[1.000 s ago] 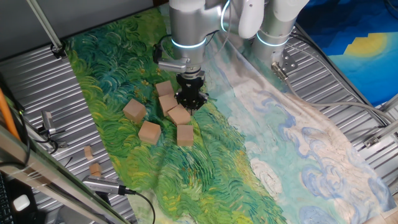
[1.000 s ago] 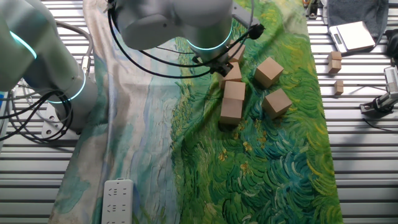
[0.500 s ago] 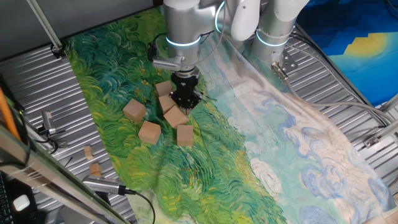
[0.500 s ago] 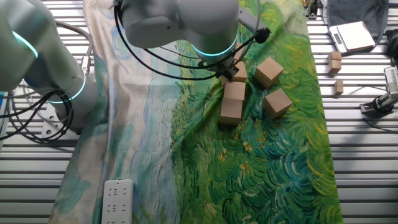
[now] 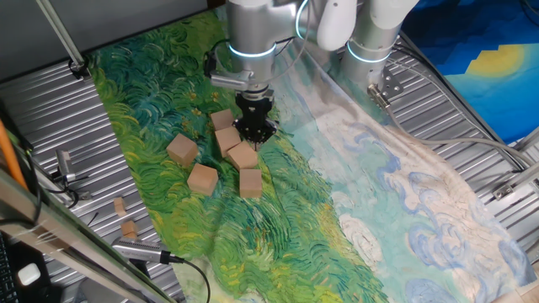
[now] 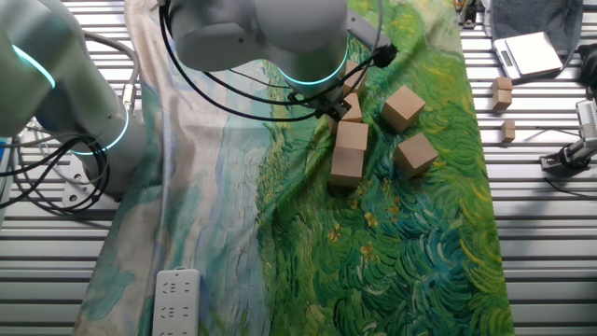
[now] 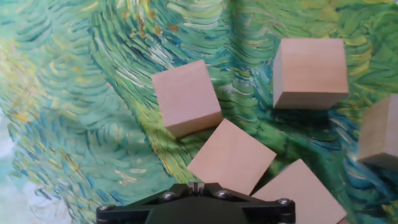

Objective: Stack the blocks into a pyramid shape

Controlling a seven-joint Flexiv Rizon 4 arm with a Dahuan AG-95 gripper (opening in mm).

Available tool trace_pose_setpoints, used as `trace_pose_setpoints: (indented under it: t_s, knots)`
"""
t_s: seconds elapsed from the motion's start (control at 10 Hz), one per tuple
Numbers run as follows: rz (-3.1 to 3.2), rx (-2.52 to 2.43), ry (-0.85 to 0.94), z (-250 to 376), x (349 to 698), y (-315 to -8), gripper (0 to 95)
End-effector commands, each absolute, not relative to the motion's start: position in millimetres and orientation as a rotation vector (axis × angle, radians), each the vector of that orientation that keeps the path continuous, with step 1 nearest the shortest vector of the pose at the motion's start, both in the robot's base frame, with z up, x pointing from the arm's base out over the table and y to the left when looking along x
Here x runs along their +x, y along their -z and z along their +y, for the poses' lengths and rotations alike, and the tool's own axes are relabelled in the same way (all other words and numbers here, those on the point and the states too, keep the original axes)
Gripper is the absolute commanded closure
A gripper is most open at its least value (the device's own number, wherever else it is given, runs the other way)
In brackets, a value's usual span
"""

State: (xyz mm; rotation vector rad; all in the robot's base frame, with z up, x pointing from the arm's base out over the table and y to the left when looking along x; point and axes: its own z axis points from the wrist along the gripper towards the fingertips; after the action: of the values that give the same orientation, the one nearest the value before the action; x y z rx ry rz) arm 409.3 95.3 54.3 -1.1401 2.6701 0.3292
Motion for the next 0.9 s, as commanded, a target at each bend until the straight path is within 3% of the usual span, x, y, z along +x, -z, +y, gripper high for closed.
trace_pose_setpoints:
  t_s: [0.1,0.4,0.8,0.9]
  knots:
    - [2.684,-1.126,-0.34,101,405,-63,95.0]
    - [2.69,-1.122,-0.333,111,405,-64,95.0]
    - [2.581,-1.718,0.086,120,400,-82,95.0]
    - [2.581,-1.735,0.108,121,397,-91,95.0]
